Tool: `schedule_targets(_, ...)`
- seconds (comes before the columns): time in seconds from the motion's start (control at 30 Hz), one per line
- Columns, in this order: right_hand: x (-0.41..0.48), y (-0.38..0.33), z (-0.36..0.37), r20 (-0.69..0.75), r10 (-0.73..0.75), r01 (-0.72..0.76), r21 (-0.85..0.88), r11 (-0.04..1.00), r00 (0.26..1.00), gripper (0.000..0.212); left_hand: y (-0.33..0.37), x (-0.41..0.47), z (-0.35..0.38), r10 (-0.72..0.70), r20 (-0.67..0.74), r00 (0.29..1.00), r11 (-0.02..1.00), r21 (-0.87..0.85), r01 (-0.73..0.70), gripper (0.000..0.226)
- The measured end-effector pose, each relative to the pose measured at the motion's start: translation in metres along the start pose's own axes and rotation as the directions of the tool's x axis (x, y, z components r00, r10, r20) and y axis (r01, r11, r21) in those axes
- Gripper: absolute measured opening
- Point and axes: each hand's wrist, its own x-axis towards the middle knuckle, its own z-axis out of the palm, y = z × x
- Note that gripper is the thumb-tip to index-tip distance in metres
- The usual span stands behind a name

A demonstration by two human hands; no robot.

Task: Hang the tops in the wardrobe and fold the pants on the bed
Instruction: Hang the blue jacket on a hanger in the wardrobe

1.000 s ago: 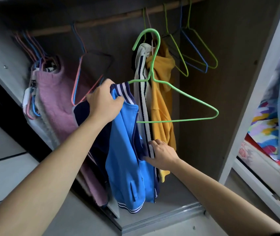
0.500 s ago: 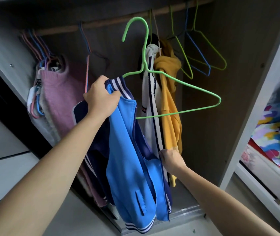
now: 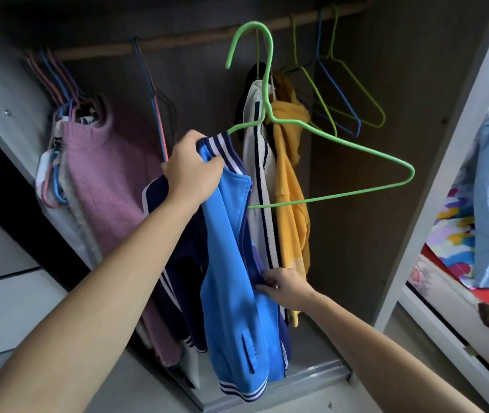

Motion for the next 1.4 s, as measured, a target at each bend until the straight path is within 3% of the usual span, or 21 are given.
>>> schedule_targets(0.1,0.002,0.011,-0.007,-0.036,0.094,-0.089,0.118,0.989,0.995,0.025,-0.005,0.0,-0.004,0.033,0.013,0.999,0.999,-0.022,-0.033,0.027)
schedule_targets(0.17,-0.001,0.02,-0.024,-0.182,0.203,-0.15,0.269,0.951,0.962,0.024,-0.014,0.003,-0.014,0.078,0.018,0.997,0.997,0.014,-0.079,0.036)
schedule_targets(0.27,-0.009,0.036,-0.066,-0.452,0.318,-0.118,0.417,0.901,0.833,0.016,-0.036,0.009,-0.029,0.087,0.073,0.994,0.987,0.129,-0.096,0.04)
schedule_targets(0.37,-0.017,0.046,-0.117,-0.542,0.286,-0.077,0.376,0.924,0.79,0.012,-0.068,0.011,-0.036,0.094,0.146,0.985,0.964,0.236,-0.127,0.041)
schedule_targets(0.5,-0.022,0.039,-0.175,-0.649,0.246,-0.059,0.296,0.953,0.72,0.018,-0.098,0.008,-0.036,0.216,0.153,0.964,0.94,0.236,-0.247,0.054)
schedule_targets(0.6,-0.022,0.021,-0.208,-0.695,0.191,-0.027,0.24,0.97,0.693,0.019,-0.11,0.003,-0.029,0.332,0.238,0.913,0.846,0.352,-0.399,0.04)
schedule_targets(0.7,-0.02,-0.003,-0.23,-0.734,0.128,-0.003,0.17,0.985,0.667,0.022,-0.117,-0.002,-0.014,0.347,0.378,0.858,0.72,0.479,-0.502,0.067)
schedule_targets(0.8,-0.023,-0.028,-0.243,-0.767,0.05,0.038,0.096,0.995,0.639,0.022,-0.118,-0.009,-0.003,0.446,0.361,0.819,0.63,0.523,-0.574,0.062)
schedule_targets(1.03,-0.037,-0.057,-0.255,-0.764,-0.05,0.005,-0.061,0.998,0.643,0.023,-0.113,-0.016,0.006,0.359,0.215,0.908,0.733,0.537,-0.417,0.064)
schedule_targets(1.13,-0.037,-0.068,-0.251,-0.832,-0.051,0.049,-0.029,0.998,0.553,0.023,-0.105,-0.022,0.017,0.274,0.195,0.942,0.834,0.44,-0.334,0.061)
schedule_targets(1.23,-0.035,-0.08,-0.24,-0.87,-0.144,0.101,-0.109,0.989,0.472,0.022,-0.099,-0.032,0.035,0.085,0.256,0.963,0.93,0.326,-0.168,0.05)
schedule_targets(1.3,-0.037,-0.083,-0.231,-0.843,-0.229,0.105,-0.204,0.973,0.487,0.02,-0.1,-0.037,0.045,-0.022,0.247,0.969,0.975,0.22,-0.034,0.045)
schedule_targets(1.4,-0.042,-0.074,-0.211,-0.771,-0.282,0.039,-0.317,0.947,0.57,0.013,-0.103,-0.037,0.054,-0.183,0.15,0.972,0.983,0.006,0.184,0.04)
